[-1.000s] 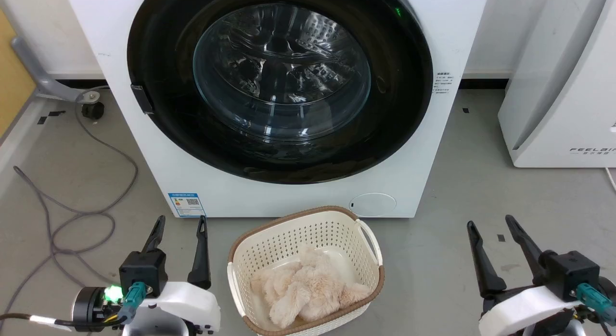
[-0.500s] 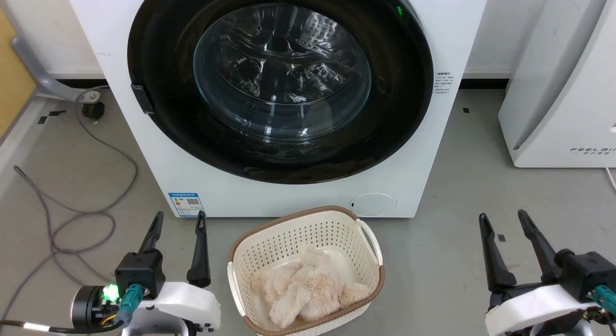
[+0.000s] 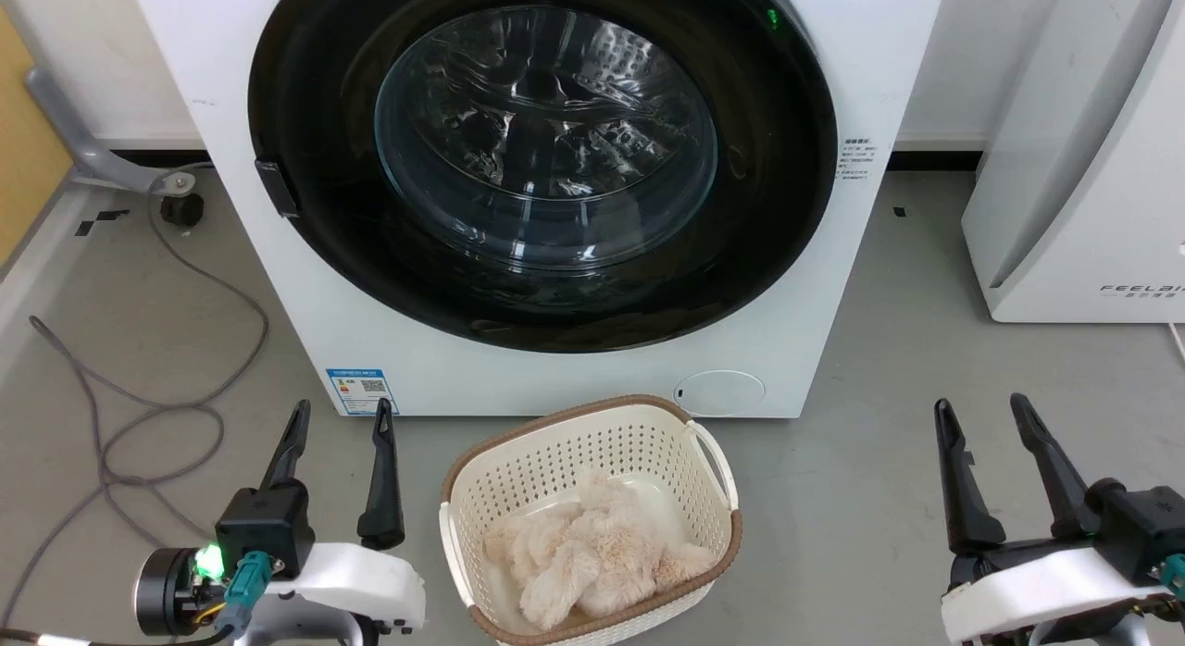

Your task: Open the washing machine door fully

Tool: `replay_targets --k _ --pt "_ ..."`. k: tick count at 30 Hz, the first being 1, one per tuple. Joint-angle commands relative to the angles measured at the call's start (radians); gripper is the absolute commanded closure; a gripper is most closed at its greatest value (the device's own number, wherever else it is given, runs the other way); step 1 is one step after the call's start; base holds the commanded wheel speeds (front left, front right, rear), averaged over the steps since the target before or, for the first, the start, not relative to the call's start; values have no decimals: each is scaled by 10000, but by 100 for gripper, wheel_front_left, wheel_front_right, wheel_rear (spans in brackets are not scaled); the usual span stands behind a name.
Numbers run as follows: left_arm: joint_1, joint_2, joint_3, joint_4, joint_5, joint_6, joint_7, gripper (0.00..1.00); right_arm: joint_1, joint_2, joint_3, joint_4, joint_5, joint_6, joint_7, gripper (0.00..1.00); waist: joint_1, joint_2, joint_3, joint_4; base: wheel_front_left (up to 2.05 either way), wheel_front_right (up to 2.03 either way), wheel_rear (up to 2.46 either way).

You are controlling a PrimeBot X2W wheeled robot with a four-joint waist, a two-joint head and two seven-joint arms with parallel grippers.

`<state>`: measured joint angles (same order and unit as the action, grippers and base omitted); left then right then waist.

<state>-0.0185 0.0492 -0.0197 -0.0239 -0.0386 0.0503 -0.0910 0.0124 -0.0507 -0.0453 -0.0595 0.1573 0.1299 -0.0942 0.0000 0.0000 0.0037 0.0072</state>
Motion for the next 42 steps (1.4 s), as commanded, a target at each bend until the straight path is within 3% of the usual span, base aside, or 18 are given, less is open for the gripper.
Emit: replay_targets --k 1,18,20,21,23,29,42 --pt "172 6 -26 -41 -40 52 -128 0 92 2 -37 -78 92 3 -96 0 0 0 2 2 0 0 0" --pt "259 7 -139 -119 -76 177 -483 0 189 3 -108 45 -29 4 -451 0 0 0 18 58 0 0 0" --pt "270 7 -145 -125 -95 192 -525 0 184 3 -127 39 -32 4 -493 80 0 0 21 65 0 0 0" --pt "276 7 -148 -127 -103 199 -545 0 180 3 -143 33 -27 4 -514 100 0 0 23 68 0 0 0" --pt "287 8 -151 -129 -123 213 -587 0 168 3 -163 42 90 5 -556 100 0 0 26 70 0 0 0" --pt "336 8 -197 -138 -209 260 -754 0 -23 3 -224 297 2641 5 -722 100 0 0 34 75 0 0 0" --pt "420 9 -245 -172 -357 354 -1026 0 -160 4 88 996 9178 6 -994 100 0 0 38 109 0 0 0"
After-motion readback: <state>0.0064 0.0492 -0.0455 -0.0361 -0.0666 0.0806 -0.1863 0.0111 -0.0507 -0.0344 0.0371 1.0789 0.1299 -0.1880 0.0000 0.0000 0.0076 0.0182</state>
